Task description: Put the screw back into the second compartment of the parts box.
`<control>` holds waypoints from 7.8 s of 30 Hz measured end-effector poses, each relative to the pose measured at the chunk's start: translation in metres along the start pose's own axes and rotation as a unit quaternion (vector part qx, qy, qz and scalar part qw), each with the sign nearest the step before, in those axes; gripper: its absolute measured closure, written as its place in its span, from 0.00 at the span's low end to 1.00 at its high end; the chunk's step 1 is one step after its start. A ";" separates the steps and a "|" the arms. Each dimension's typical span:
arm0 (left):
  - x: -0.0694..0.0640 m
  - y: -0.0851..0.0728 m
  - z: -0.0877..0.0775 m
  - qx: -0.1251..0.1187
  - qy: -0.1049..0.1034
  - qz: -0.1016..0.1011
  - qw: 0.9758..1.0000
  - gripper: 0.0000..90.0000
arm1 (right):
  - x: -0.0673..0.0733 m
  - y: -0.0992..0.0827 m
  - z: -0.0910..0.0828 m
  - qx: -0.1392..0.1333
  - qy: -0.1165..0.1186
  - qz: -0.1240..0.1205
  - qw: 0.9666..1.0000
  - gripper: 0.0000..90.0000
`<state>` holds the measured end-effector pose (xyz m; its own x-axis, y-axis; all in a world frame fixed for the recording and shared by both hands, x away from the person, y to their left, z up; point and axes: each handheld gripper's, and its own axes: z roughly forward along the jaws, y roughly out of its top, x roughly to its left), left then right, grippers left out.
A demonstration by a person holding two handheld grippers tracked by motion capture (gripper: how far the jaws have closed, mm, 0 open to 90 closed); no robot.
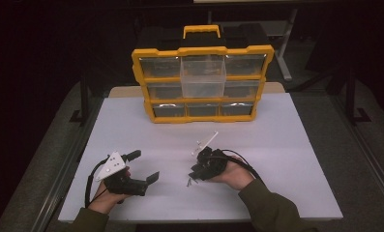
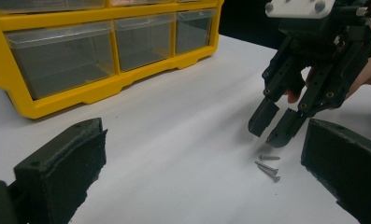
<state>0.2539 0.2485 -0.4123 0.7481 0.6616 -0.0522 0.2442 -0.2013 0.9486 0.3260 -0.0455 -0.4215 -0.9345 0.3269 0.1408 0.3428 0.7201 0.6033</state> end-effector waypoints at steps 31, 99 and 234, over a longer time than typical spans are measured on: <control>-0.001 0.000 0.001 -0.001 -0.006 0.003 1.000 0.00 | 0.003 -0.006 0.014 0.034 -0.005 -0.012 0.999 0.96; -0.003 0.000 0.002 -0.007 -0.007 -0.004 1.000 0.00 | -0.018 0.022 -0.075 -0.043 -0.006 -0.028 0.999 0.96; -0.003 0.000 0.002 -0.010 -0.008 -0.003 1.000 0.00 | -0.105 0.149 -0.221 -0.158 -0.094 0.054 0.981 0.99</control>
<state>0.2529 0.2454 -0.4125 0.7568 0.6505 -0.0636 0.2372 -0.1827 0.9541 0.4538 -0.1083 -0.1728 -0.8498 0.5198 0.0875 0.3643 0.4592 0.8102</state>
